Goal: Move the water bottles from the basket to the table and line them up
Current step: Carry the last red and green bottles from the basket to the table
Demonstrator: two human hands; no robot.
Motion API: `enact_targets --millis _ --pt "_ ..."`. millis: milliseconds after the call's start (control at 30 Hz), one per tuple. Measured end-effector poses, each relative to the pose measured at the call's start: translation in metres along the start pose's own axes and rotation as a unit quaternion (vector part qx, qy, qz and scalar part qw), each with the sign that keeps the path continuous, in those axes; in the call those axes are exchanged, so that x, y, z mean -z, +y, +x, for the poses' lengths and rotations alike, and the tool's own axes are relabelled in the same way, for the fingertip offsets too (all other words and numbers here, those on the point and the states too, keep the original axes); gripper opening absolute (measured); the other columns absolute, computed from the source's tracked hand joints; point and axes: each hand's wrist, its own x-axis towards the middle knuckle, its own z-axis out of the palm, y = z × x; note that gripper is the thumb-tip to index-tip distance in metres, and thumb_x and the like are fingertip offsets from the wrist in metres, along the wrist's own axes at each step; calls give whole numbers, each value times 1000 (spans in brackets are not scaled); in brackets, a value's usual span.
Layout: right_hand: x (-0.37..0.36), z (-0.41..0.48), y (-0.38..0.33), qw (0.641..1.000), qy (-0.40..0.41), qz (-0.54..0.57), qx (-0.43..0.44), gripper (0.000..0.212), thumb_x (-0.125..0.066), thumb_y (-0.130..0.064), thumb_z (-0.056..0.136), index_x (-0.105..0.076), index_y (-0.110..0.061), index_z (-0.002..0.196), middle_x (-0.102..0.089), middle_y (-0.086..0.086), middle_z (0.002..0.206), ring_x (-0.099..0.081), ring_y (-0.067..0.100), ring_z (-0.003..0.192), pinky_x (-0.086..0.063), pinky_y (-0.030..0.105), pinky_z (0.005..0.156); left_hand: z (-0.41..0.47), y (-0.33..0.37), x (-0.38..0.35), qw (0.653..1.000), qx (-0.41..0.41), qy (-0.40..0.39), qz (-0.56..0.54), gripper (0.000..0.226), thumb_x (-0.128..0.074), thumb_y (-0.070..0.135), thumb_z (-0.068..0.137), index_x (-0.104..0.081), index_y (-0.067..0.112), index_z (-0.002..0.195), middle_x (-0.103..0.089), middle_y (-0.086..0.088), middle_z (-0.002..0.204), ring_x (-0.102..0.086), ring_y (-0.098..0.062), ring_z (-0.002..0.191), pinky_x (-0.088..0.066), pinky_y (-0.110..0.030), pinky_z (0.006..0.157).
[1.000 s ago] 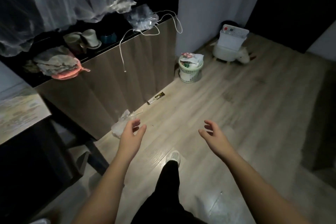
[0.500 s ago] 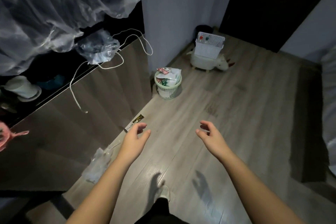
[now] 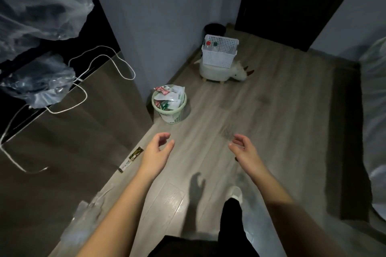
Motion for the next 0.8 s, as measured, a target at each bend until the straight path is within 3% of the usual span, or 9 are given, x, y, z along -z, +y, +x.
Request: enact_targets --millis 167,400,567,700,800 --pt "68 80 -27 999 -37 -9 -15 42 -58 -20 95 -46 -13 135 -51 8 135 -50 14 111 -38 28 88 44 51 -64 999 30 34 1 28 -62 24 92 -60 14 118 -62 3 113 -57 -14 108 -41 -25 91" --pt "140 177 -61 998 -58 -32 -7 40 -55 -17 96 -47 -10 135 -50 11 134 -49 14 108 -41 21 71 99 105 -142 996 39 65 -39 27 -61 22 93 -61 12 117 -63 1 114 -58 -13 109 -40 -21 88" --pt "160 228 -78 997 -65 -30 3 39 -57 -18 95 -49 -12 133 -51 12 135 -50 15 108 -39 28 84 141 128 -175 996 41 68 -50 21 -62 21 92 -62 15 113 -64 1 111 -59 -14 107 -42 -24 88" --pt "171 272 -89 998 -59 -36 -3 40 -57 -15 95 -48 -9 134 -50 13 136 -49 15 106 -40 19 69 189 140 -192 995 49 67 -57 23 -62 22 92 -64 14 114 -65 1 111 -59 -13 106 -43 -26 89" --pt "182 308 -95 998 -46 -42 -2 40 -57 -16 95 -48 -9 133 -50 14 135 -50 17 106 -42 22 73 234 146 -207 995 50 59 -68 25 -62 20 92 -63 11 116 -65 -1 113 -60 -15 108 -45 -27 92"
